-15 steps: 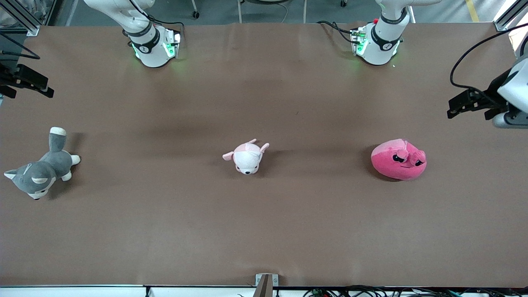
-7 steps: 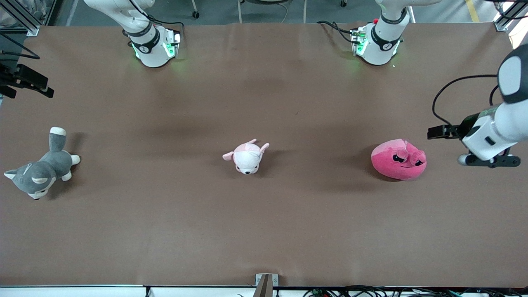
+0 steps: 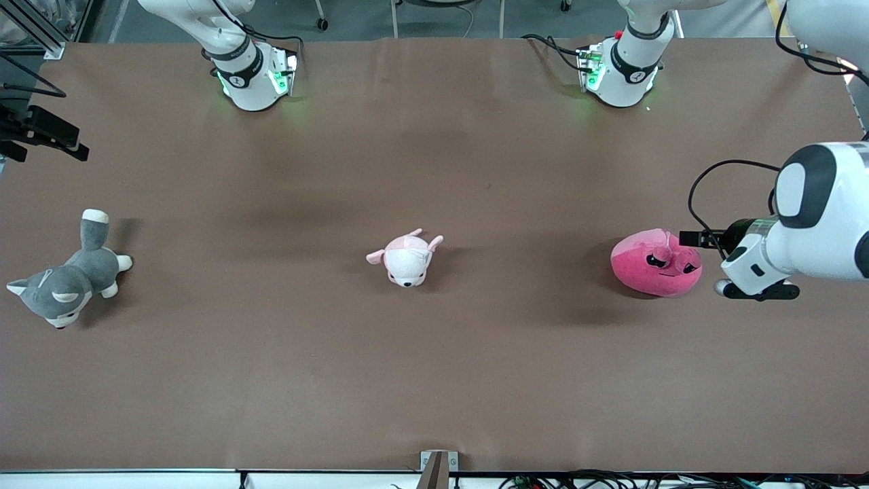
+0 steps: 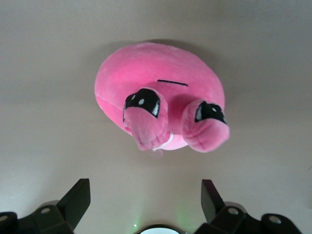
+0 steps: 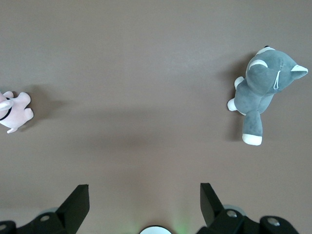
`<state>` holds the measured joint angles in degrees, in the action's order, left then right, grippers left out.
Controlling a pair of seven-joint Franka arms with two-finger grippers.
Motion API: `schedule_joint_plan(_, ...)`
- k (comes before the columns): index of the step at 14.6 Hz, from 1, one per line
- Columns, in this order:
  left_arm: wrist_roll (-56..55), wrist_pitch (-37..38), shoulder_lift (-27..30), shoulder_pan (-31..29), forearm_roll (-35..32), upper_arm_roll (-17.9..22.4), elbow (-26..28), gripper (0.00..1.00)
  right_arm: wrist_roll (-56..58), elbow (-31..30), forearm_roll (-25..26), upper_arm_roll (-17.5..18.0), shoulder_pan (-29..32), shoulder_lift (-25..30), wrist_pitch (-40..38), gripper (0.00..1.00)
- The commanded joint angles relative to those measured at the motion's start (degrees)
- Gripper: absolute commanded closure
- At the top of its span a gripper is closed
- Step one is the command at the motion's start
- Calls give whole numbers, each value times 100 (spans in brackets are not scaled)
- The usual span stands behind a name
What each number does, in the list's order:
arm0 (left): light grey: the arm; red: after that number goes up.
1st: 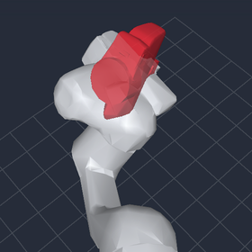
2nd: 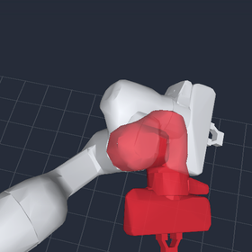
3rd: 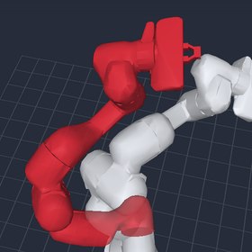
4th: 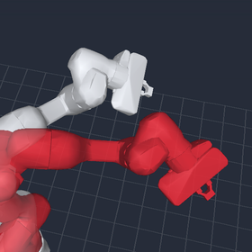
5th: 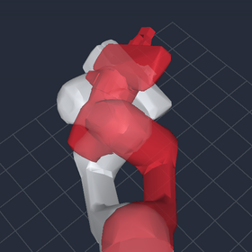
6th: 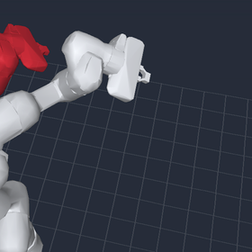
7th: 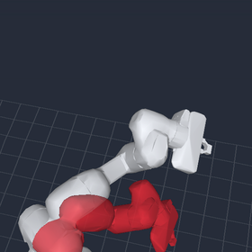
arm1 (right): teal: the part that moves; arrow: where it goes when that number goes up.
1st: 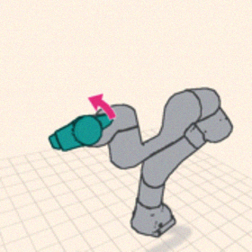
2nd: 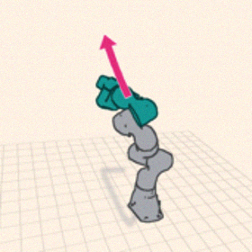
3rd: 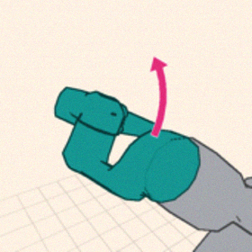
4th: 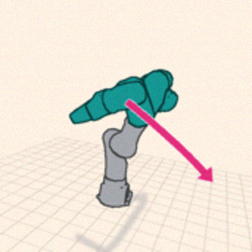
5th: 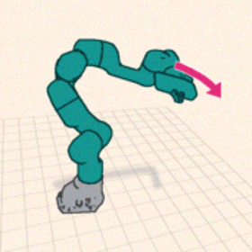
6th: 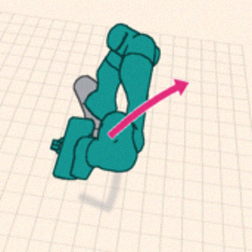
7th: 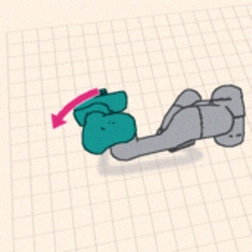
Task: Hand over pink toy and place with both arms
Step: 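Lower the left gripper over the hot-pink plush and close on it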
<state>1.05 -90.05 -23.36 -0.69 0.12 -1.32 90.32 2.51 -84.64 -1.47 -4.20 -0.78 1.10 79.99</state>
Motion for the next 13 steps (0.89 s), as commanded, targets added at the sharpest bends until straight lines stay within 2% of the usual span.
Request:
schedule_joint_plan(1,-53,-21,-151,-125,-65,-9,-85,0,-101,-61,-90,33,7,100,-27,0)
schedule_joint_plan(9,-167,-399,-520,-81,-65,-9,-112,1,-93,-61,-90,51,-1,100,-19,0)
schedule_joint_plan(11,-167,-399,-529,-81,-56,-9,-112,11,-93,-61,-90,51,-10,100,-19,0)
schedule_joint_plan(13,-167,-399,-521,-90,-65,-9,-112,36,-93,-61,-90,51,-19,100,-19,0)
